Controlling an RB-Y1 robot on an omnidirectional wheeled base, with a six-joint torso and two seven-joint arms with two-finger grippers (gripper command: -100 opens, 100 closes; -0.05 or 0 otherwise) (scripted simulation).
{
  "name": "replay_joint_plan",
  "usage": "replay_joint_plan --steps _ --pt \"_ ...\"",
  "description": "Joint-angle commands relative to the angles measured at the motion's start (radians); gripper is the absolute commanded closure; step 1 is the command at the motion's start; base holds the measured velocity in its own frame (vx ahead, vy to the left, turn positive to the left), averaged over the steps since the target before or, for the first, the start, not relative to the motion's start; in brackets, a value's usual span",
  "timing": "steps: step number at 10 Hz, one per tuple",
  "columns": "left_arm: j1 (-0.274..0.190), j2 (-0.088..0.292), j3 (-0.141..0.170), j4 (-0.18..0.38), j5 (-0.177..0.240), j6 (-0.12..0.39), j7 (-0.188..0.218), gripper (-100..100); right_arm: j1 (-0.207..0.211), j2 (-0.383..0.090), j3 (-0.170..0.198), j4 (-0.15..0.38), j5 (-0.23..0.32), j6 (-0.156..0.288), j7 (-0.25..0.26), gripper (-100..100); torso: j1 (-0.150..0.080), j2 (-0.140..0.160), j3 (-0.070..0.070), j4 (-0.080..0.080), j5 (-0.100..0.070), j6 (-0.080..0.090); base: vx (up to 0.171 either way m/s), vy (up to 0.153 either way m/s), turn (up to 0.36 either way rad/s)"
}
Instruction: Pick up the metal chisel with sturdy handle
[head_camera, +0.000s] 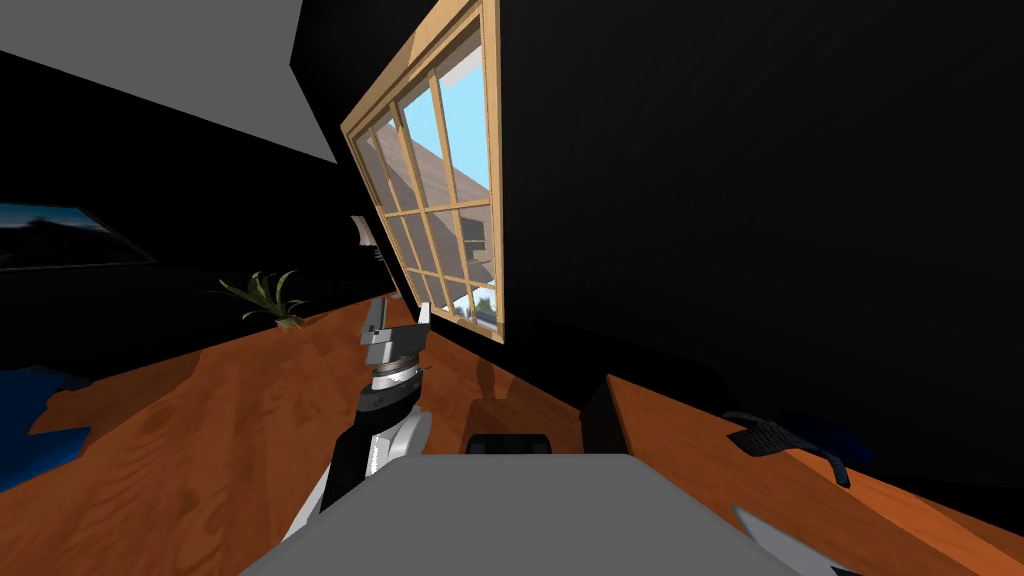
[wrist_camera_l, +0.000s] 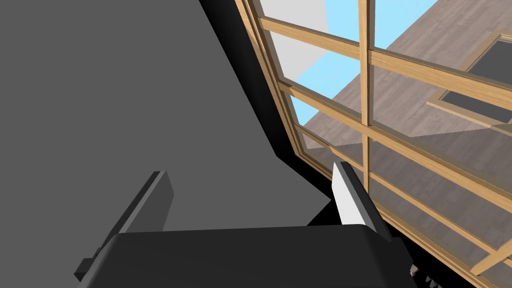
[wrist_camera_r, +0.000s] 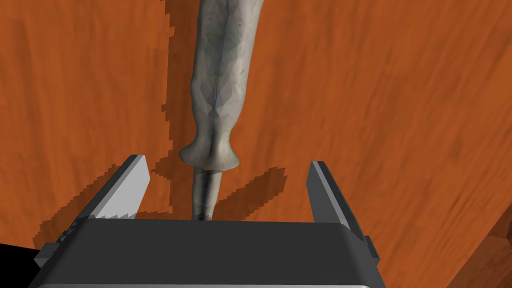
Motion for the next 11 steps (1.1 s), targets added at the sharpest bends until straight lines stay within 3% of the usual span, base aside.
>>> replay_joint_plan --steps 1,4,5,6,7,9,10,11 --pt "0.000 0.000 0.000 0.000 0.000 0.000 0.000 0 0.000 0.000 0.000 0.000 0.000 0.000 0.000 -100 0.000 0.000 0.000 0.000 0.000 0.000 0.007 -0.008 -0.025" --pt "0.000 0.000 0.000 0.000 0.000 0.000 0.000 0 0.000 0.000 0.000 0.000 0.000 0.000 0.000 -100 0.000 0.000 0.000 0.000 0.000 0.000 0.002 -0.002 -0.007" --pt "0.000 0.000 0.000 0.000 0.000 0.000 0.000 0 -0.043 0.010 -0.018 0.050 0.027 -0.032 -0.032 -100 0.000 0.000 0.000 0.000 0.000 0.000 -0.068 0.067 0.221" --pt "0.000 0.000 0.000 0.000 0.000 0.000 0.000 0 -0.043 0.010 -0.018 0.062 0.027 -0.032 -0.032 -100 0.003 0.003 0.001 0.001 0.001 -0.001 -0.065 0.048 0.147" --pt "0.000 0.000 0.000 0.000 0.000 0.000 0.000 0 -0.086 0.020 -0.035 0.086 0.053 -0.063 -0.064 -100 0.003 0.003 0.002 0.001 0.001 0.000 -0.101 0.050 0.160" --pt "0.000 0.000 0.000 0.000 0.000 0.000 0.000 0 -0.086 0.020 -0.035 0.125 0.053 -0.063 -0.064 -100 0.002 0.007 0.004 0.001 0.001 0.000 -0.096 0.017 0.054" --pt "0.000 0.000 0.000 0.000 0.000 0.000 0.000 0 -0.129 0.030 -0.053 0.163 0.080 -0.095 -0.096 -100 0.000 0.006 0.004 0.001 0.000 0.001 -0.104 0.051 0.185" --pt "0.000 0.000 0.000 0.000 0.000 0.000 0.000 0 -0.129 0.030 -0.053 0.187 0.080 -0.095 -0.096 -100 0.002 0.007 0.004 0.002 0.000 -0.001 -0.111 0.033 0.120"
